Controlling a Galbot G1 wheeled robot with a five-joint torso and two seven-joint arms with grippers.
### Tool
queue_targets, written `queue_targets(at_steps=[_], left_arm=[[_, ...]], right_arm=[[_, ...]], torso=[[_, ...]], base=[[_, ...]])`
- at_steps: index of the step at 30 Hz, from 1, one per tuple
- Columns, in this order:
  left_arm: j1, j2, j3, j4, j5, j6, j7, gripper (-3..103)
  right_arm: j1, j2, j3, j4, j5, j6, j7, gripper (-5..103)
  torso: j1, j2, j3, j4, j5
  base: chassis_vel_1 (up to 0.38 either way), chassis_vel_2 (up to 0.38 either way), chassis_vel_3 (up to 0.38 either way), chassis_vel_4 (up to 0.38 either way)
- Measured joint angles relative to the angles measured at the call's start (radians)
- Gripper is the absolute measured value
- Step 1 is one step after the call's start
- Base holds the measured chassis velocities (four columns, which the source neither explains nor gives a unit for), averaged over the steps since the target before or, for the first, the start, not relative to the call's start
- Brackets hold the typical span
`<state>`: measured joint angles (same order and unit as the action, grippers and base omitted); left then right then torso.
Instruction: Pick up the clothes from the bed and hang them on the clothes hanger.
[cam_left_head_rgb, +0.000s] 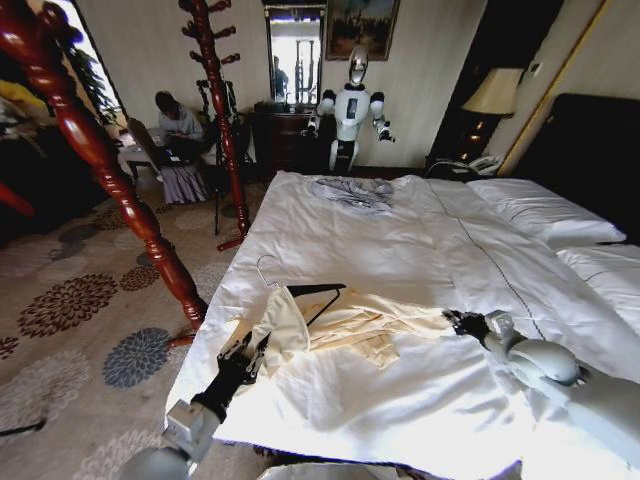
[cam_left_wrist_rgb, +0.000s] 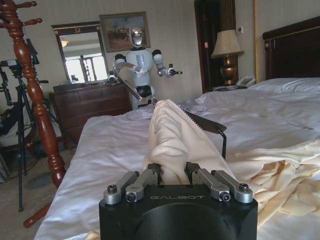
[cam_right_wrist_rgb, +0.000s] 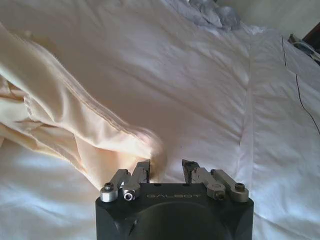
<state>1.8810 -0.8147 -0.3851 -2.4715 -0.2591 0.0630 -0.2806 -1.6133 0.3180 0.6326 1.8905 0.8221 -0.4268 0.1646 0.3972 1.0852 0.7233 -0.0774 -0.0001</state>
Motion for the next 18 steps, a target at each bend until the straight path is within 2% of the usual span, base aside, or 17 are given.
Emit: queue_targets(at_steps=[1, 2, 3, 4, 5, 6, 7, 9, 10, 12, 15, 17, 18], left_arm=[[0.0, -0.004, -0.003, 0.002, -0.001, -0.001, -0.002, 24], [-0.002, -0.011, -0.009, 0.003, -0.007, -0.001, -0.006, 24], [-0.007, -0.013, -0.014, 0.003, -0.014, -0.001, -0.009, 24], [-0.011, -0.013, -0.015, 0.003, -0.02, -0.001, -0.011, 24], [-0.011, -0.013, -0.015, 0.003, -0.02, -0.001, -0.011, 24], [-0.018, -0.013, -0.016, 0.003, -0.026, -0.001, -0.013, 24], [-0.024, -0.012, -0.016, 0.003, -0.032, 0.0, -0.014, 24], [-0.036, -0.009, -0.015, 0.003, -0.043, 0.005, -0.015, 24], [-0.038, -0.008, -0.014, 0.003, -0.045, 0.006, -0.015, 24], [-0.044, -0.005, -0.009, 0.003, -0.048, 0.01, -0.015, 24], [-0.039, 0.002, -0.001, 0.006, -0.046, 0.011, -0.017, 24], [-0.033, 0.001, -0.001, 0.007, -0.045, 0.01, -0.016, 24], [-0.03, 0.0, -0.002, 0.007, -0.043, 0.009, -0.016, 24]], right_arm=[[-0.011, 0.0, 0.01, 0.017, 0.004, -0.042, 0.017, 38], [-0.035, -0.001, 0.032, 0.057, 0.033, -0.142, 0.052, 44], [-0.042, 0.003, 0.037, 0.083, 0.072, -0.183, 0.082, 48], [-0.037, 0.014, 0.032, 0.093, 0.094, -0.181, 0.097, 54], [-0.037, 0.014, 0.032, 0.093, 0.094, -0.181, 0.097, 54], [-0.017, 0.037, 0.017, 0.095, 0.113, -0.131, 0.109, 54], [0.003, 0.058, 0.006, 0.09, 0.112, -0.071, 0.105, 60], [0.063, 0.085, -0.006, 0.073, 0.098, 0.034, 0.054, 71], [0.076, 0.089, -0.007, 0.07, 0.099, 0.047, 0.047, 76], [0.099, 0.094, -0.007, 0.068, 0.104, 0.064, 0.045, 76], [0.132, 0.102, 0.015, 0.062, 0.1, 0.063, 0.094, 93], [0.133, 0.105, 0.02, 0.06, 0.091, 0.059, 0.111, 93], [0.13, 0.115, 0.024, 0.048, 0.057, 0.078, 0.138, 99]], torso=[[0.0, 0.0, 0.0, 0.0, 0.0], [0.0, 0.0, 0.0, -0.0002, 0.0], [0.0, 0.0, 0.0, -0.0006, -0.0002], [0.0, 0.0, 0.0, -0.0006, -0.0004], [0.0, 0.0, 0.0, -0.0006, -0.0004], [0.0, 0.0, 0.0, -0.0006, 0.0], [0.0, 0.0, 0.0, -0.0006, 0.0006], [0.0, 0.0, 0.0, -0.0008, 0.0004], [0.0, 0.0, 0.0, -0.0006, 0.0003], [0.0, 0.0, 0.0, 0.0, 0.0004], [0.0, 0.0, 0.0, -0.0005, -0.0003], [0.0, 0.0, 0.0, -0.0004, -0.0002], [0.0, 0.0, 0.0, -0.0002, 0.0001]], base=[[0.0, 0.0, 0.0, 0.0], [0.0, 0.0, 0.0, 0.0], [0.0, 0.0, 0.0, 0.0], [0.0, 0.0, 0.0, 0.0], [0.0, 0.0, 0.0, 0.0], [0.0, 0.0, 0.0, 0.0], [0.0, 0.0, 0.0, 0.0], [0.0, 0.0, 0.0, 0.0], [0.0, 0.0, 0.0, 0.0], [0.0, 0.0, 0.0, 0.0], [0.0, 0.0, 0.0, 0.0], [0.0, 0.0, 0.0, 0.0], [0.0, 0.0, 0.0, 0.0]])
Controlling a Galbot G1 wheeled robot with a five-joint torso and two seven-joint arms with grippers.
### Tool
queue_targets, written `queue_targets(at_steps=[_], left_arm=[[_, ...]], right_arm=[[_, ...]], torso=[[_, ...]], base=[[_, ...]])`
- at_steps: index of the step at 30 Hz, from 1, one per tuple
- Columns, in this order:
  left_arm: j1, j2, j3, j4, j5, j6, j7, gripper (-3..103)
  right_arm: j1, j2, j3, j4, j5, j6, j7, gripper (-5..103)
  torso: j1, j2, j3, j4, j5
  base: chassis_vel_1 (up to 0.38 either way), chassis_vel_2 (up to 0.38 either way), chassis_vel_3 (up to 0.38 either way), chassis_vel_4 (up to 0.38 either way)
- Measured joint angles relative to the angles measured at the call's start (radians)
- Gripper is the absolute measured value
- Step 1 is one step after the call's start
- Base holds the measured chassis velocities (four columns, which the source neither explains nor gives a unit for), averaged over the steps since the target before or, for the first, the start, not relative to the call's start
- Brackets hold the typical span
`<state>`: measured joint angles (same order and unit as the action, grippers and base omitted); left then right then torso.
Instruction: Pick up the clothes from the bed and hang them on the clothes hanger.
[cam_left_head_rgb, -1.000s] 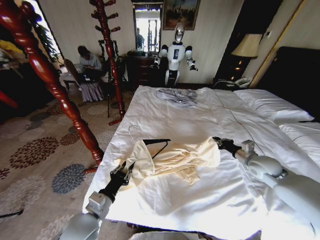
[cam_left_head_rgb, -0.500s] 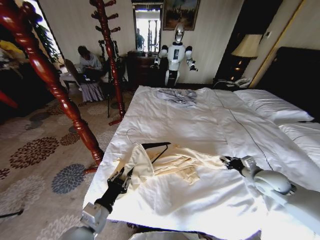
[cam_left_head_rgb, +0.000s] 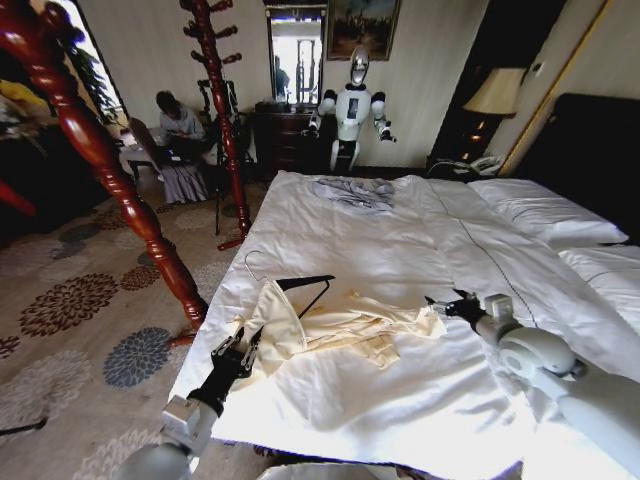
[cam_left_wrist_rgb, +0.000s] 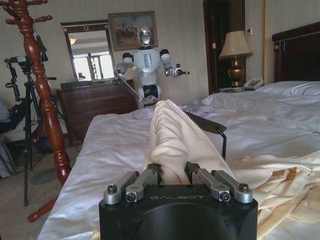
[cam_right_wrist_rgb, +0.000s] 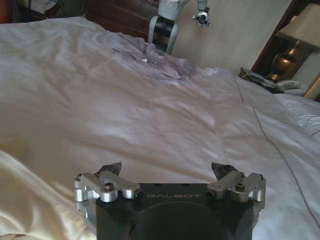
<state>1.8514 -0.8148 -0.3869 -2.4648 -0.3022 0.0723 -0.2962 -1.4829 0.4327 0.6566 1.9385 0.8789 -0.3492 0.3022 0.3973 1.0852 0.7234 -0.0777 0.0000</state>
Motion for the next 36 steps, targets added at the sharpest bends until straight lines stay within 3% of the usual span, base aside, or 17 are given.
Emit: queue_targets(at_steps=[3, 7, 10, 12, 13, 15, 17, 18, 19, 20, 21, 22, 26, 32, 36], left_arm=[[-0.01, -0.001, 0.002, 0.002, -0.001, 0.0, 0.0, 24], [-0.024, 0.011, 0.016, 0.004, -0.008, 0.001, 0.003, 24], [-0.018, 0.022, 0.027, 0.013, -0.011, -0.004, 0.006, 24], [0.015, 0.016, 0.031, 0.017, -0.005, -0.015, 0.009, 24], [0.015, 0.016, 0.031, 0.017, -0.005, -0.015, 0.009, 24], [0.049, 0.0, 0.036, 0.021, 0.015, -0.035, 0.017, 24], [0.051, -0.001, 0.036, 0.021, 0.018, -0.037, 0.017, 24], [0.066, -0.012, 0.043, 0.026, 0.041, -0.053, 0.021, 24], [0.068, -0.015, 0.044, 0.026, 0.045, -0.056, 0.021, 24], [0.072, -0.022, 0.046, 0.027, 0.053, -0.063, 0.022, 24], [0.078, -0.028, 0.044, 0.026, 0.056, -0.066, 0.02, 24], [0.078, -0.028, 0.044, 0.026, 0.056, -0.066, 0.02, 24], [0.1, -0.047, 0.033, 0.013, 0.064, -0.079, 0.019, 24], [0.089, -0.059, 0.027, 0.008, 0.064, -0.081, 0.021, 24], [0.081, -0.045, 0.024, 0.008, 0.059, -0.081, 0.022, 24]], right_arm=[[-0.006, 0.013, 0.003, -0.011, -0.014, 0.043, 0.003, 100], [0.017, -0.002, -0.007, 0.01, 0.176, 0.02, -0.089, 100], [0.049, -0.019, -0.041, -0.017, 0.232, -0.001, -0.153, 100], [0.087, -0.037, -0.083, -0.051, 0.261, -0.008, -0.223, 100], [0.087, -0.037, -0.083, -0.051, 0.261, -0.008, -0.223, 100], [0.17, -0.043, -0.181, -0.096, 0.272, -0.006, -0.314, 100], [0.18, -0.041, -0.193, -0.1, 0.272, -0.006, -0.321, 100], [0.311, -0.005, -0.321, -0.145, 0.274, 0.003, -0.37, 100], [0.348, 0.007, -0.354, -0.162, 0.274, 0.008, -0.378, 100], [0.443, 0.042, -0.456, -0.203, 0.275, 0.013, -0.396, 100], [0.541, 0.083, -0.557, -0.249, 0.273, 0.018, -0.414, 100], [0.541, 0.083, -0.557, -0.249, 0.273, 0.018, -0.414, 100], [0.779, 0.169, -0.768, -0.367, 0.244, 0.043, -0.468, 100], [0.879, 0.231, -0.873, -0.458, 0.216, 0.048, -0.499, 100], [0.881, 0.22, -0.887, -0.479, 0.191, 0.048, -0.52, 100]], torso=[[0.0, 0.0, 0.0, -0.0007, 0.0005], [0.0, 0.0, 0.0, 0.0005, -0.0001], [0.0, 0.0, 0.0, -0.0008, -0.0001], [0.0, 0.0, 0.0, -0.0004, 0.0002], [0.0, 0.0, 0.0, -0.0004, 0.0002], [0.0, 0.0, 0.0, -0.0002, -0.0001], [0.0, 0.0, 0.0, -0.0002, -0.0002], [0.0, 0.0, 0.0, -0.0005, 0.001], [0.0, 0.0, 0.0, -0.0004, -0.0001], [0.0, 0.0, 0.0, -0.0005, -0.0014], [0.0, 0.0, 0.0, -0.0005, 0.0018], [0.0, 0.0, 0.0, -0.0005, 0.0018], [0.0, 0.0, 0.0, 0.0006, -0.0004], [0.0, 0.0, 0.0, -0.0004, 0.0], [0.0, 0.0, 0.0, -0.0003, 0.0]], base=[[0.0, 0.0, 0.0, 0.0], [0.0, 0.0, 0.0, 0.0], [0.0, 0.0, 0.0, 0.0], [0.0, 0.0, 0.0, 0.0], [0.0, 0.0, 0.0, 0.0], [0.0, 0.0, 0.0, 0.0], [0.0, 0.0, 0.0, 0.0], [0.0, 0.0, 0.0, 0.0], [0.0, 0.0, 0.0, 0.0], [0.0, 0.0, 0.0, 0.0], [0.0, 0.0, 0.0, 0.0], [0.0, 0.0, 0.0, 0.0], [0.0, 0.0, 0.0, 0.0], [0.0, 0.0, 0.0, 0.0], [0.0, 0.0, 0.0, 0.0]])
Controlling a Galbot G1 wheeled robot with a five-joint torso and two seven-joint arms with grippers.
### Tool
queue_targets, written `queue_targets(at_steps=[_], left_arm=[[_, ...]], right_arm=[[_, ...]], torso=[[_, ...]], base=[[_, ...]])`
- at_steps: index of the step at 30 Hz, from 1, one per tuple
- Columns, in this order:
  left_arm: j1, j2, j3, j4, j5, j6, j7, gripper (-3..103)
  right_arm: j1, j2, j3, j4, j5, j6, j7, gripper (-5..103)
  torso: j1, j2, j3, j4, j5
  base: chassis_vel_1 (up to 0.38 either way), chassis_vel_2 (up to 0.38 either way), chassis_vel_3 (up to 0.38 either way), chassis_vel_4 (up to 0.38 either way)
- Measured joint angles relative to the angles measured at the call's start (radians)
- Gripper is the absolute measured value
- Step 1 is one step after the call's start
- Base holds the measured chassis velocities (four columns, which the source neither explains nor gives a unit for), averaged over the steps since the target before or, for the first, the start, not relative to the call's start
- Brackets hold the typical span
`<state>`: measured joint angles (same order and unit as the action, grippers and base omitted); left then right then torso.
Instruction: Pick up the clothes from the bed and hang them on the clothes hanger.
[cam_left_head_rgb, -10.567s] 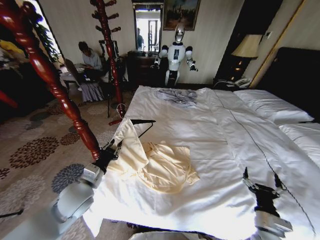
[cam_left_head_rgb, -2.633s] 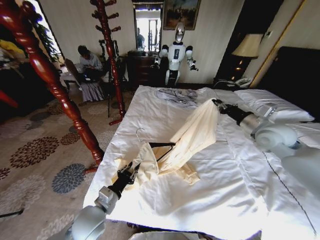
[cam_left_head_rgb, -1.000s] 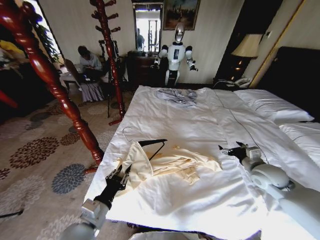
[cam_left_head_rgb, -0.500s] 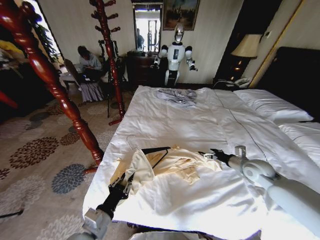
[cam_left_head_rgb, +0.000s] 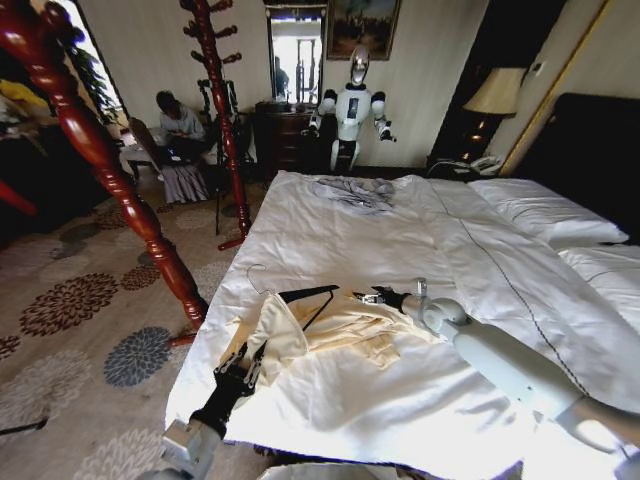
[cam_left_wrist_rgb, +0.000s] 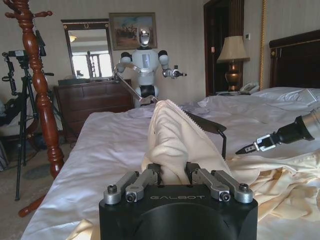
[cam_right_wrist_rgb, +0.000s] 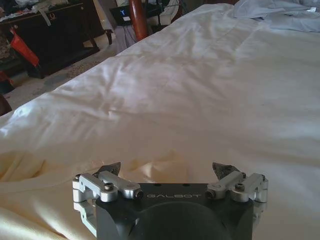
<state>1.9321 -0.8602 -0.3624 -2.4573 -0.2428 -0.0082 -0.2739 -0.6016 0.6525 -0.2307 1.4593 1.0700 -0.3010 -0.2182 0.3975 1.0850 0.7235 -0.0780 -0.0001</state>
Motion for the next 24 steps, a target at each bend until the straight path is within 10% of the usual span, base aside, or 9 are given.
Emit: queue_targets(at_steps=[10, 24], left_arm=[[-0.008, -0.006, 0.009, 0.005, 0.002, 0.002, 0.001, 24], [-0.026, -0.003, 0.005, 0.013, 0.004, 0.005, 0.003, 24]], right_arm=[[-0.057, -0.062, 0.032, 0.041, -0.021, -0.004, -0.021, 98], [-0.067, -0.074, 0.018, 0.072, -0.04, -0.002, -0.04, 47]], torso=[[0.0, 0.0, 0.0, 0.0, -0.0001], [0.0, 0.0, 0.0, 0.0003, 0.0001]], base=[[0.0, 0.0, 0.0, 0.0], [0.0, 0.0, 0.0, 0.0]])
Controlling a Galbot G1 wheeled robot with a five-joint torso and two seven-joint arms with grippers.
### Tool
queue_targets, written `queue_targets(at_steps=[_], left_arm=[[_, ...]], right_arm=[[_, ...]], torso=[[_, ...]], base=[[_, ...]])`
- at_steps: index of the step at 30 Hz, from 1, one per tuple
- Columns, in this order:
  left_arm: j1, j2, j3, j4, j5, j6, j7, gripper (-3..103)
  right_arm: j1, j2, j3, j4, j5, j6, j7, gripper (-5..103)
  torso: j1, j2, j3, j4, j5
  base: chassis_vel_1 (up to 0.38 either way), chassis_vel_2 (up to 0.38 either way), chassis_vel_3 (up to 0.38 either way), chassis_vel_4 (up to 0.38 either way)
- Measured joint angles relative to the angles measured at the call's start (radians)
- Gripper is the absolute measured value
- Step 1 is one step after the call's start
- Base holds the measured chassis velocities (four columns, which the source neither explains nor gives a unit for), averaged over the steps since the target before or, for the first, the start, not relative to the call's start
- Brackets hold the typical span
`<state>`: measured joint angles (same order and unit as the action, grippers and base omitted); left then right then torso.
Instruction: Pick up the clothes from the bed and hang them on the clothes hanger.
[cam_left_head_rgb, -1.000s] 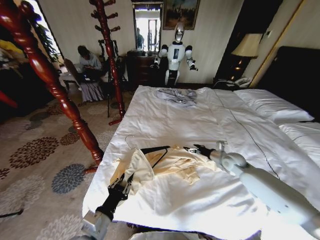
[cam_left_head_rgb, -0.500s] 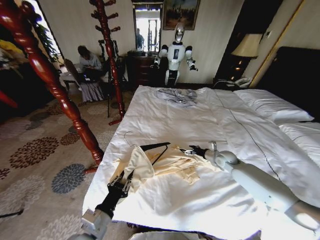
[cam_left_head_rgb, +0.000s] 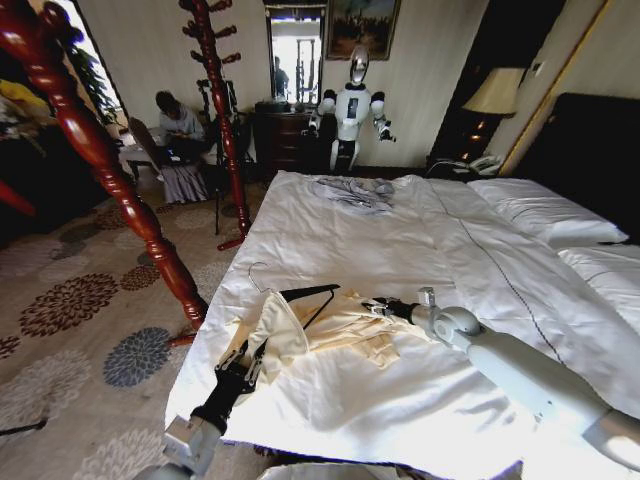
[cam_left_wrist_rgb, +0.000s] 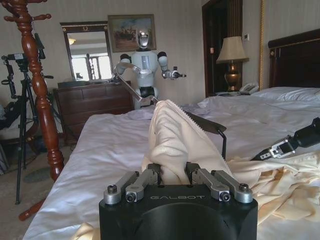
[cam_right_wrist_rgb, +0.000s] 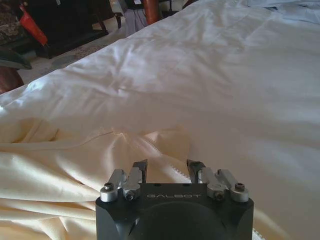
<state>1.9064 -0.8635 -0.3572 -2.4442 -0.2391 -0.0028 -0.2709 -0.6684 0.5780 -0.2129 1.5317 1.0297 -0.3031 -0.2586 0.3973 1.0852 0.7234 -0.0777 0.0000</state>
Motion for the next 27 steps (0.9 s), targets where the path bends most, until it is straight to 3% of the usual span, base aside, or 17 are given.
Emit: queue_targets(at_steps=[8, 10, 13, 16, 21, 27], left_arm=[[-0.024, 0.014, -0.003, 0.008, -0.022, 0.008, -0.001, 24], [-0.022, 0.014, -0.003, 0.008, -0.022, 0.008, -0.001, 24], [-0.014, 0.007, -0.001, 0.007, -0.019, 0.008, -0.002, 24], [-0.01, 0.005, -0.001, 0.007, -0.017, 0.008, -0.002, 24], [-0.006, 0.007, 0.001, 0.001, -0.016, 0.008, -0.001, 24], [0.003, 0.02, 0.01, -0.014, -0.017, 0.015, 0.014, 24]], right_arm=[[-0.018, -0.018, 0.007, 0.032, -0.021, 0.018, -0.025, 23], [-0.021, -0.019, 0.007, 0.032, -0.027, 0.023, -0.029, 23], [-0.029, -0.019, 0.008, 0.029, -0.036, 0.034, -0.035, 8], [-0.037, -0.02, 0.011, 0.03, -0.038, 0.037, -0.036, 1], [-0.065, -0.032, 0.035, 0.047, -0.035, 0.043, -0.031, 0], [-0.136, -0.056, 0.18, 0.104, 0.04, 0.037, 0.033, 0]], torso=[[0.0, 0.0, 0.0, -0.0003, 0.0], [0.0, 0.0, 0.0, -0.0003, 0.0], [0.0, 0.0, 0.0, -0.0001, 0.0001], [0.0, 0.0, 0.0, -0.0001, 0.0002], [0.0, 0.0, 0.0, -0.0001, 0.0002], [0.0, 0.0, 0.0, -0.0002, -0.0001]], base=[[0.0, 0.0, 0.0, 0.0], [0.0, 0.0, 0.0, 0.0], [0.0, 0.0, 0.0, 0.0], [0.0, 0.0, 0.0, 0.0], [0.0, 0.0, 0.0, 0.0], [0.0, 0.0, 0.0, 0.0]])
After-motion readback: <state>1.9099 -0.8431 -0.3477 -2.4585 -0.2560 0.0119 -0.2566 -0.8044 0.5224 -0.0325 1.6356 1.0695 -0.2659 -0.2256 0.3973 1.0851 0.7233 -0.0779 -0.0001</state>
